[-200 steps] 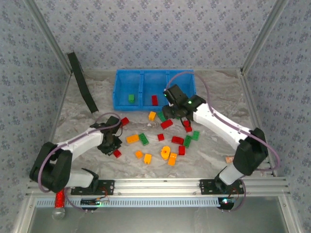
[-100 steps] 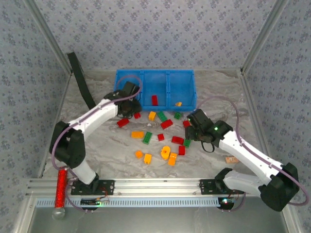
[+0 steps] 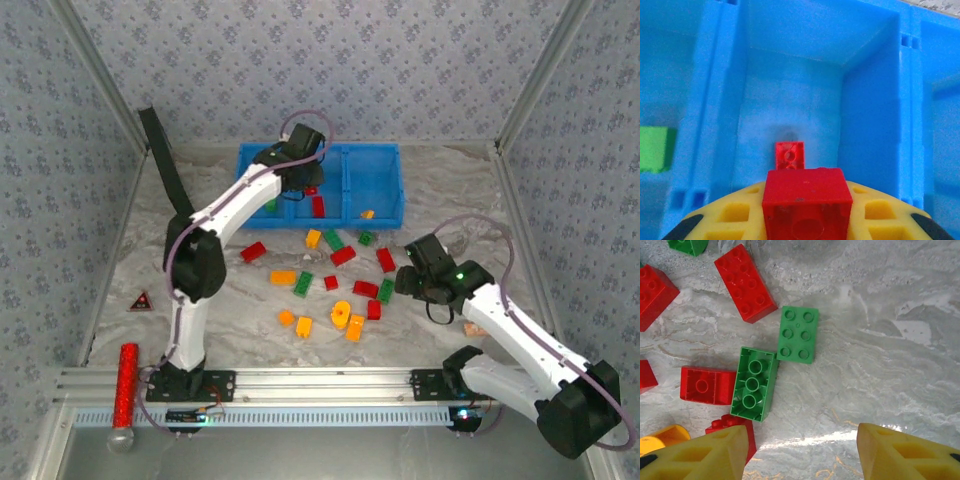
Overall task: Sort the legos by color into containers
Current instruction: Place the lego in the container.
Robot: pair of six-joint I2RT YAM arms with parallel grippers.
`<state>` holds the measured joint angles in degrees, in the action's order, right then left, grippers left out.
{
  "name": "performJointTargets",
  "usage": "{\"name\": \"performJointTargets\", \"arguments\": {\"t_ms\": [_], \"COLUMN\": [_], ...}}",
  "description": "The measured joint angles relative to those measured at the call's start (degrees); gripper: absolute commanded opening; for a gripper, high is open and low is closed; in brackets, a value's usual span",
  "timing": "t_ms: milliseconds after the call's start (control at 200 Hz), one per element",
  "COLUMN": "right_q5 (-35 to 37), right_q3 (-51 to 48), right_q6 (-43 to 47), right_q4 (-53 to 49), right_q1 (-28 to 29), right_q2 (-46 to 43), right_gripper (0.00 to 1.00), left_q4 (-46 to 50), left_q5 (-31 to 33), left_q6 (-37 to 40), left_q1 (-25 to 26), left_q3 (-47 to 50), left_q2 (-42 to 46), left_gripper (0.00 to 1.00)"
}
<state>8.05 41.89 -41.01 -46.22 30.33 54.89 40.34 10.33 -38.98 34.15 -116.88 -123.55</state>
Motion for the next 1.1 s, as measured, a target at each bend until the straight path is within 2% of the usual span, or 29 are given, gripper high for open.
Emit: {"name": "performJointTargets", "arguments": {"t_ms": [275, 635, 1099], "right_q5": [-4.0, -6.1, -7.7], "right_q3": [-4.2, -5.6, -5.7], "right_q6": [-5.4, -9.7, -11.1], "right_q4": [2.8, 7.1, 12.5], "right_q1": [0.7, 0.7, 0.7], "right_q2": [-2.6, 0.2, 5.7], "right_gripper": [0.62, 0.67, 0.67], "left_q4": [4.9, 7.9, 8.0], "left_q5": [-0.5, -1.6, -2.2], "left_q6": [2.1, 2.8, 3.8], "left_q1": [0.0, 0.0, 0.0], "left_q3": [-15.7, -17.9, -17.8], "left_q2": [-14.6, -19.8, -20.2], "left_gripper": [0.09, 0.18, 0.52]}}
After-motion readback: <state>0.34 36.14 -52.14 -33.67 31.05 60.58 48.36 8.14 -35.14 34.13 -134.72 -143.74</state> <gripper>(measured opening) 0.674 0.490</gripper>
